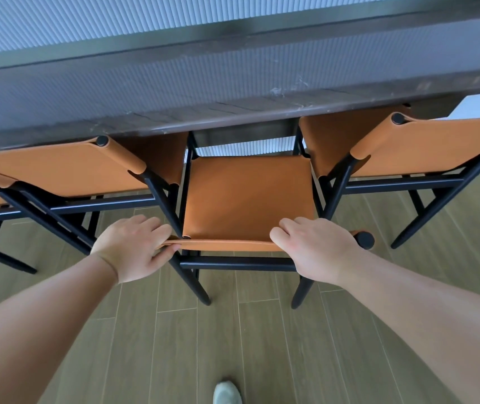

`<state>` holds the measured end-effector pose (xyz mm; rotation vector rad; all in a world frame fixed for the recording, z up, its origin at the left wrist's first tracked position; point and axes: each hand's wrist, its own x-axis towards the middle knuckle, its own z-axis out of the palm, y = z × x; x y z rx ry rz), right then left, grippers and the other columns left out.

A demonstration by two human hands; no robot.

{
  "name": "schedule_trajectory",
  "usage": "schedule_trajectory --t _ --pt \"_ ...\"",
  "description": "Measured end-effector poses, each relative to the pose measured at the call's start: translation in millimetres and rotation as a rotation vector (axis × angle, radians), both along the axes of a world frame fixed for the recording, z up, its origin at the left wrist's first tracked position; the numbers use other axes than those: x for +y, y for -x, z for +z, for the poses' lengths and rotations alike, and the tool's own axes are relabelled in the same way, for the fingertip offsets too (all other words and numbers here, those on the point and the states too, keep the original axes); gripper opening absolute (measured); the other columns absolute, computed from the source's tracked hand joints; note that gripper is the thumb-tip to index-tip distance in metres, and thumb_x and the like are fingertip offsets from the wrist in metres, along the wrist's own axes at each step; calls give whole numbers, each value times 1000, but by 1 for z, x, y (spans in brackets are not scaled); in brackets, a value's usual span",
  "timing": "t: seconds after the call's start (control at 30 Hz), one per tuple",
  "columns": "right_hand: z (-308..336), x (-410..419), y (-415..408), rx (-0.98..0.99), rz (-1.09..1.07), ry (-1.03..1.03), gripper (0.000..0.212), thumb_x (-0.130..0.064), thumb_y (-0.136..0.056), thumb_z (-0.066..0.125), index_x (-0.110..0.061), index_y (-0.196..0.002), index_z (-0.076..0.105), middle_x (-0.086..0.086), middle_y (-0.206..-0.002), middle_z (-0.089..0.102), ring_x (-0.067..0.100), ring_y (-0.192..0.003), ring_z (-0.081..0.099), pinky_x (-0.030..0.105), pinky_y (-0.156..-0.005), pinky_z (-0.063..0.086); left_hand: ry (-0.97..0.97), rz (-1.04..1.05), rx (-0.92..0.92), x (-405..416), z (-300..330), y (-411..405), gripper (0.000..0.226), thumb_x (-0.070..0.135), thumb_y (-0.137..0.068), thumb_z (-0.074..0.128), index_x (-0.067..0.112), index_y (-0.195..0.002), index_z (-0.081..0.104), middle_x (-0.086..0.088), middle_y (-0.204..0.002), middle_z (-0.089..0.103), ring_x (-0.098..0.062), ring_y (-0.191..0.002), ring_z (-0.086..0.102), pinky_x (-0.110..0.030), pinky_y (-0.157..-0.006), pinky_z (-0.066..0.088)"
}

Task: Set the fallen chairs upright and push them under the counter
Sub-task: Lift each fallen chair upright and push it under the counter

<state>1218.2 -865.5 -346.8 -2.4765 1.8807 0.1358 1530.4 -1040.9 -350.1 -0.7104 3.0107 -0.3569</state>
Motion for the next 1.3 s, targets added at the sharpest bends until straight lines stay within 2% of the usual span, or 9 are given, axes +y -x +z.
schedule_trajectory --t 0.13,0.27,0.4,0.6,0.7,0.83,0.93,1.0,1.3 --pt "-3 3 -1 16 -18 93 38 3 -58 73 -11 -87 54 0 -64 35 18 -47 34 30 -38 28 17 -5 13 -2 -2 -2 42 51 -95 37 19 -75 56 5 -63 49 -16 -54 36 -25 -47 31" --pt "-14 19 -7 4 -185 209 40 5 -60 75 -11 -92 56 2 -67 40 21 -53 38 31 -47 28 43 -6 0 1 -1 -2 44 51 -96 35 17 -77 57 2 -65 51 -18 -55 41 -27 -50 30" --pt "-22 35 0 46 -288 295 43 9 -59 72 -9 -94 58 5 -73 49 26 -62 46 36 -55 39 91 50 25 2 -3 -2 45 50 -96 37 12 -81 57 -5 -68 54 -29 -58 51 -34 -54 34" --pt "-9 13 17 90 -243 308 36 8 -66 69 -7 -98 60 7 -76 53 26 -62 48 35 -51 39 109 29 77 -24 4 4 38 45 -95 40 12 -87 57 -5 -68 54 -30 -59 52 -37 -52 38" --pt "10 -14 28 112 -269 278 45 7 -62 75 -7 -101 59 8 -77 55 27 -65 51 39 -54 45 139 28 77 -50 20 18 42 50 -95 39 13 -89 58 -6 -71 55 -30 -63 53 -38 -54 39" --pt "42 -51 49 245 -299 195 60 -14 -67 88 -10 -111 48 8 -73 52 24 -61 48 34 -53 32 205 28 55 -83 41 39 47 54 -96 35 14 -104 59 -10 -88 57 -32 -76 53 -42 -64 39" --pt "60 -71 69 348 -320 190 52 -43 -84 73 -12 -117 47 9 -76 50 23 -63 45 32 -53 28 238 19 42 -106 52 52 53 56 -97 38 14 -121 57 -15 -105 59 -37 -91 55 -46 -73 41" --pt "67 -82 76 380 -329 178 52 -49 -88 64 -11 -117 44 8 -76 44 22 -61 38 31 -50 28 252 5 24 -119 57 60 57 57 -98 35 13 -126 55 -16 -108 59 -37 -95 56 -47 -73 41" --pt "90 -133 104 422 -336 149 52 -57 -89 56 -12 -104 35 4 -71 35 18 -55 33 29 -45 22 178 11 17 -168 85 95 54 62 -92 35 15 -104 58 -11 -86 60 -32 -79 57 -40 -61 48"
